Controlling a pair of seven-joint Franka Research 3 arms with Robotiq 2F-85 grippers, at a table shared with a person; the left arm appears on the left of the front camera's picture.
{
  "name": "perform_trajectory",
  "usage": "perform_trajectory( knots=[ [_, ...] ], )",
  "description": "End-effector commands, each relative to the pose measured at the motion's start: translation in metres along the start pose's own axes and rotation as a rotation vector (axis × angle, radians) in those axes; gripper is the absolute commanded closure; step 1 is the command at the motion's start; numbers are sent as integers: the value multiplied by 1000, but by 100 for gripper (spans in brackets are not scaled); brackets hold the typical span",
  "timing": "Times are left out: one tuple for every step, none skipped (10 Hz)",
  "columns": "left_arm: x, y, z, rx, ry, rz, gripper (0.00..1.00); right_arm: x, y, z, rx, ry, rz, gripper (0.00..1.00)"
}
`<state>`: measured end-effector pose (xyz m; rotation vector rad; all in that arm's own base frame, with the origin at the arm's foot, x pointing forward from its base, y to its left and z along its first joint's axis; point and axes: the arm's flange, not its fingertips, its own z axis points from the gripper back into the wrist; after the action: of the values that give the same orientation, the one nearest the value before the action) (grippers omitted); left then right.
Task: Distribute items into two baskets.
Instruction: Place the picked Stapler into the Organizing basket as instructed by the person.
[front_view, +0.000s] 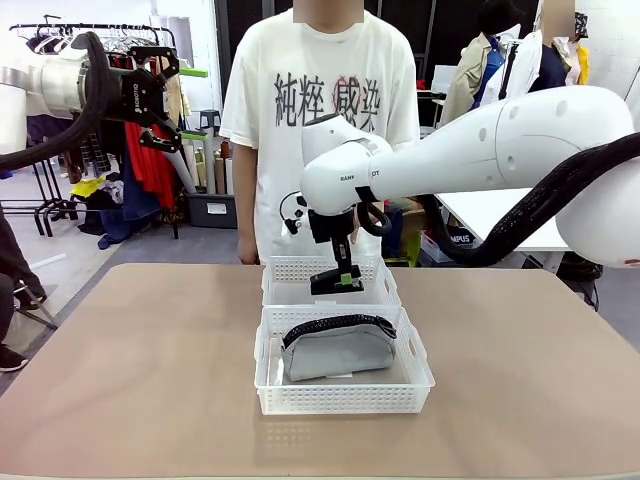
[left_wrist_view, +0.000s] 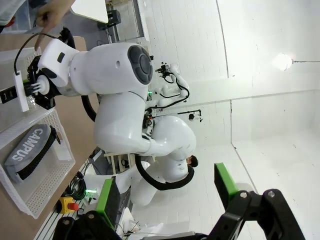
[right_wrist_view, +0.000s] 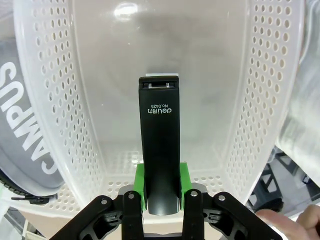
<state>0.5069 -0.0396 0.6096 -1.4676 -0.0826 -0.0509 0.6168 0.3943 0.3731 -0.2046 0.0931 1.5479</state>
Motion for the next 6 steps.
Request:
perform_trajectory(
  knots=[
    [-2,-2,2,-5,7,0,0,5,-14,-1,-26,-6,19,100],
    [-2,-2,2,-5,7,0,0,7,-17,-9,-16,-18,12,100],
    [-2,-2,2,-5,7,0,0,8,-17,-12,-18,-22,9,100],
    [-2,-2,2,-5,7,0,0,8,-16,-15,-8,-25,7,100],
    [-2,-2,2,-5,7,0,0,9,-15,-18,-3,-33,-1,100],
    [-2,-2,2,-5,7,0,0,8,-17,-20,2,-35,-3,100]
  ],
)
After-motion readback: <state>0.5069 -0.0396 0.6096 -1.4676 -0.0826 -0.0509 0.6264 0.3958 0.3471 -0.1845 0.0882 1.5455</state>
